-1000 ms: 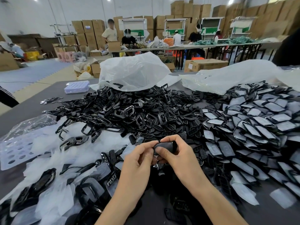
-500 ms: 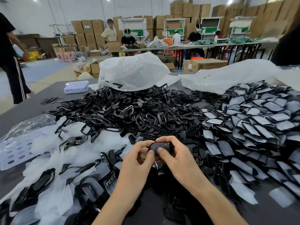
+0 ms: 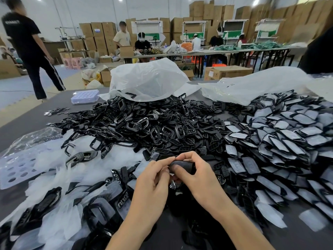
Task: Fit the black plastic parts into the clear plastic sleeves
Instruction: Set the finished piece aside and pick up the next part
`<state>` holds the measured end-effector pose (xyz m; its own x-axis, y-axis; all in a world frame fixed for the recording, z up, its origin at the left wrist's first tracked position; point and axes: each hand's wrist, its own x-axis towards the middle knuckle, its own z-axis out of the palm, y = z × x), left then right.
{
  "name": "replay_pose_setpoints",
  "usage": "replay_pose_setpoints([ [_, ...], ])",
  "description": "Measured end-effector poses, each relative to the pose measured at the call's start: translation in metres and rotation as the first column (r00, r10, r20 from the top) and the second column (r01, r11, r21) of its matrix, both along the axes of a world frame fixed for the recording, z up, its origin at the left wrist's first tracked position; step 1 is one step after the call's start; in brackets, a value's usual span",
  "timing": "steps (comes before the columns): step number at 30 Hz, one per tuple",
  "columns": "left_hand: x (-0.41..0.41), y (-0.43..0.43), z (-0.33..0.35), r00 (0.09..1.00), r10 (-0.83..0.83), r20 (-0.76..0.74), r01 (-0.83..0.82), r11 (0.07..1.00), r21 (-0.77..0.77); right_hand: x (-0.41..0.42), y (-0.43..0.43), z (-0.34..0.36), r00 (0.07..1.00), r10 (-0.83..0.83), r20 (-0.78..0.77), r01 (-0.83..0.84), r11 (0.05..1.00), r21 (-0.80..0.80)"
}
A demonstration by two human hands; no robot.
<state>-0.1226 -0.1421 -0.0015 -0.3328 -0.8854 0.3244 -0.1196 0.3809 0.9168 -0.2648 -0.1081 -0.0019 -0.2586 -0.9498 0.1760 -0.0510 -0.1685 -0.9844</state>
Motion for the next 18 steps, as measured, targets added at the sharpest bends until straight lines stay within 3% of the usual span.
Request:
replay_pose_setpoints([
  [7, -0.0009, 0.0018, -0.0007, 0.999, 0.019, -0.037, -0.018, 1.0, 0.006, -0.0016, -0.0005, 0.0013, 0.999, -0.024, 0.036, 0.024, 1.0, 0.004],
  [14, -0.0019, 0.006, -0.0027, 0.997, 0.037, 0.065, -0.027, 0.987, -0.157, -0.0015, -0.0013, 0.0007, 0.992, -0.055, 0.11, 0.058, 0.998, -0.025],
  [18, -0.0018, 0.0086, -0.0031, 0.996, 0.055, 0.068, -0.043, 0.986, -0.162, -0.0007, 0.0, 0.003, 0.987, -0.066, 0.145, 0.073, 0.997, -0.037],
])
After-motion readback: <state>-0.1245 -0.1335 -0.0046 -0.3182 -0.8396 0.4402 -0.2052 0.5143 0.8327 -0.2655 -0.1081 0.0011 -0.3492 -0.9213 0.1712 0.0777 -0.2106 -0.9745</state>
